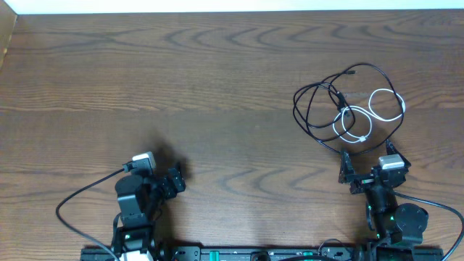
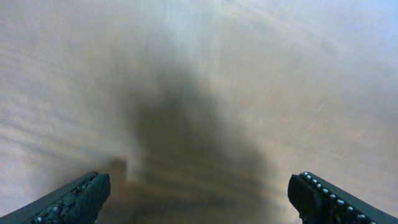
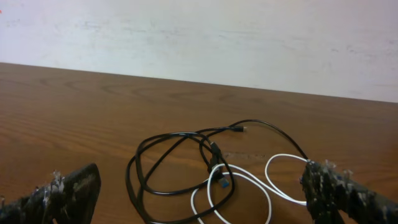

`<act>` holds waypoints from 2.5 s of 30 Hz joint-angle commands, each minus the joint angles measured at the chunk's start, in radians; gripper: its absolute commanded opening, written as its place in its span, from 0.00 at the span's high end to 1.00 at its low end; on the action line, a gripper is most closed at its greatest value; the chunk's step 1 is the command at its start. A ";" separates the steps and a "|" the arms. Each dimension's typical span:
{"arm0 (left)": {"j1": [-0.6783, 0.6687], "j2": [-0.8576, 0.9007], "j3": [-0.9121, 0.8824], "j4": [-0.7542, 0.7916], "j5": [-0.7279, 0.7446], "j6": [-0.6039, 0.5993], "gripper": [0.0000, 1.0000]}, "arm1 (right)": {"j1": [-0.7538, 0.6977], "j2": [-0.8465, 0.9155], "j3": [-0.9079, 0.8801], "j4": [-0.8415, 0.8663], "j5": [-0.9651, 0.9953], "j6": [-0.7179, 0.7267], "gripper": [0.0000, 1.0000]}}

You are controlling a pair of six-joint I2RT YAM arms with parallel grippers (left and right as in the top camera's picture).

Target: Untangle cables

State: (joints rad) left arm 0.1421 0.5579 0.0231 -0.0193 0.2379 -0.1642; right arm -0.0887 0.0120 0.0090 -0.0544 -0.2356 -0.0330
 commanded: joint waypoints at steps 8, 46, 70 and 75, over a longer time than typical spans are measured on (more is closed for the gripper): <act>0.002 -0.304 -0.019 -0.036 -0.006 -0.013 0.03 | -0.006 -0.006 -0.003 -0.002 0.000 0.002 0.01; -0.028 -0.554 -0.019 -0.033 -0.021 0.198 0.03 | -0.006 -0.006 -0.003 -0.002 0.000 0.002 0.01; -0.027 -0.554 -0.019 -0.033 -0.021 0.198 0.03 | -0.006 -0.006 -0.003 -0.002 0.000 0.002 0.01; -0.028 -0.554 -0.019 -0.033 -0.021 0.198 0.03 | -0.006 -0.006 -0.003 -0.002 0.000 0.002 0.01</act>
State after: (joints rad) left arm 0.1196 0.0109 0.0231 -0.0200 0.2226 0.0238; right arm -0.0887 0.0120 0.0090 -0.0544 -0.2356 -0.0330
